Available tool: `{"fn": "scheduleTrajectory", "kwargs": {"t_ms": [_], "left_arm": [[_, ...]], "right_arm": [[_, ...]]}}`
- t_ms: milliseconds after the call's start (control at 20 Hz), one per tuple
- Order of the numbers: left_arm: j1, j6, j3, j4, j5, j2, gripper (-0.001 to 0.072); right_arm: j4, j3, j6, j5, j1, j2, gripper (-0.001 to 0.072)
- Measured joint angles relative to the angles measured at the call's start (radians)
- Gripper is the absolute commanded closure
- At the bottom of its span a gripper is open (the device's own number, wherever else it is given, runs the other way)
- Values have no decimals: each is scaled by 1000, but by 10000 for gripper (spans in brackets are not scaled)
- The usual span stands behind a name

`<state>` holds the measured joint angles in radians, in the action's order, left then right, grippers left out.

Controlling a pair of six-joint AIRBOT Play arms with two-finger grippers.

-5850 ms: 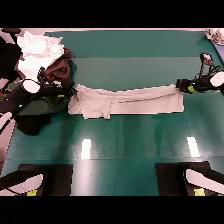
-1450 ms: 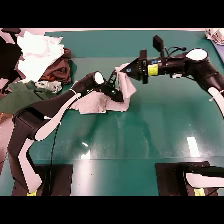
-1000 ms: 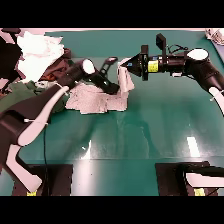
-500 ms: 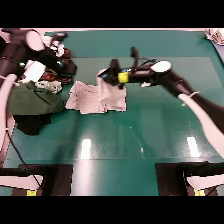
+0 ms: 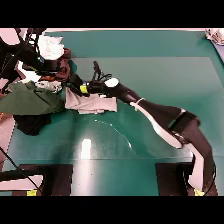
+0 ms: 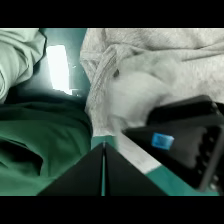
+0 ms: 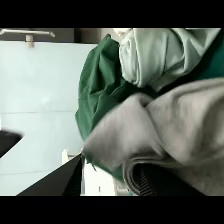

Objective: Fold the shirts.

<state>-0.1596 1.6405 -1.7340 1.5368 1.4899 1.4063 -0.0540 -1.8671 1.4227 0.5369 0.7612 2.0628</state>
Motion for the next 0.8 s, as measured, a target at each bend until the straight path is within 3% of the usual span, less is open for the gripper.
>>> {"fn": "scheduleTrajectory", "kwargs": {"t_ms": [200,500,550,600,650,800], "left_arm": [[2,1,0,2,30,-3,680],[2,5,0,-20,44,-3,681],[2,8,0,-27,45,-3,681],[2,8,0,-34,48,-3,680],[2,10,0,-45,49,-3,680],[2,11,0,-77,52,-3,680]], "right_arm": [[-132,-120,31,133,-84,52,320],[-772,-158,235,585,-310,-68,304],[-853,-141,246,657,-344,-97,274],[-913,-115,254,705,-374,-123,127],[-954,-74,259,736,-406,-151,55],[-929,81,224,750,-478,-222,54]]}}
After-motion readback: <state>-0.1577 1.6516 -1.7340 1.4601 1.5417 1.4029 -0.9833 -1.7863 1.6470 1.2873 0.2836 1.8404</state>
